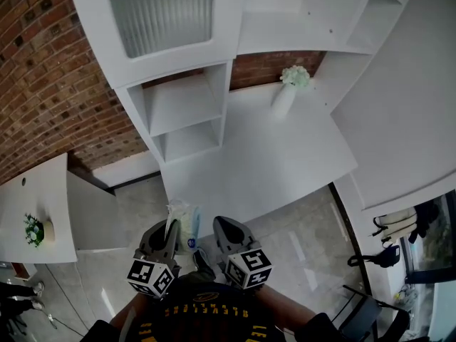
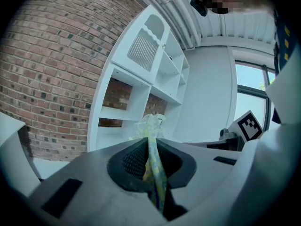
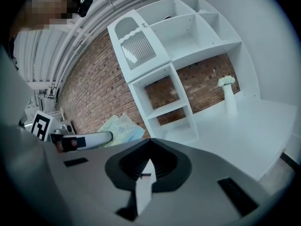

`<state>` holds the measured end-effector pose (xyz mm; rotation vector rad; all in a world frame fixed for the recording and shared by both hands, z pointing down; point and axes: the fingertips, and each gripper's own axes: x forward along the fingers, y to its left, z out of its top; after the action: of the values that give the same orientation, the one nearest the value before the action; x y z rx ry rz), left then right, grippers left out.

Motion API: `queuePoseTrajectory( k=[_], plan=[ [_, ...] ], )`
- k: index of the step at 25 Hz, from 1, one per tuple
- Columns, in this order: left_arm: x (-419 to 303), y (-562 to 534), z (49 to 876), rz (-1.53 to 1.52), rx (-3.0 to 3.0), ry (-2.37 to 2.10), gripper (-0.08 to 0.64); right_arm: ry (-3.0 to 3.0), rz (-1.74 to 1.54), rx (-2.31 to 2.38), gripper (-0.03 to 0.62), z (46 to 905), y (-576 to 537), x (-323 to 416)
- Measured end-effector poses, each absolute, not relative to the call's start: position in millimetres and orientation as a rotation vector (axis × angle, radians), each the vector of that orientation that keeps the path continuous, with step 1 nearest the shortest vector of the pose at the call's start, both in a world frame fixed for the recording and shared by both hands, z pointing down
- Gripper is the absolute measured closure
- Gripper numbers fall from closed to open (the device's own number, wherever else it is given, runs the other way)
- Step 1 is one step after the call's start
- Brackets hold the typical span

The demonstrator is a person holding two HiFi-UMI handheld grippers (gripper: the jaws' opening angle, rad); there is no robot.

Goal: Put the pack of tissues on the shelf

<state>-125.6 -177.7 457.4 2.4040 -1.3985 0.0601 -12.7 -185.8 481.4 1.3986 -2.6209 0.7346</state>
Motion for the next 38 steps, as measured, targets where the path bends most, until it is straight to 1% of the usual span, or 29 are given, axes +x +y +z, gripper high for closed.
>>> queuePoseTrajectory(
  k=[7,17,21,33,38],
  plan=[
    [-138.2,-201.7,464.3,0.065,2.428,-1.348,0.538,-2.591,0.719,1.468,0.594,483.7,-209.5,-21.5],
    [-159.3,-232.0,481.2,0.114,2.418,-1.364,0.538,-2.521,0.583,1.552,0.594,497.3,-253.3,-13.7],
    [-160.0,-252.3,495.1,0.142,2.403,-1.425,0.537,-2.496,0.538,1.564,0.594,508.8,-274.1,-10.8],
    [-141.7,-320.6,534.4,0.195,2.351,-1.518,0.538,-2.538,0.561,1.483,0.594,541.0,-344.7,-10.0],
    [-142.8,-347.5,562.1,0.271,2.31,-1.555,0.538,-2.526,0.54,1.459,0.594,554.7,-375.1,-9.1]
  ],
)
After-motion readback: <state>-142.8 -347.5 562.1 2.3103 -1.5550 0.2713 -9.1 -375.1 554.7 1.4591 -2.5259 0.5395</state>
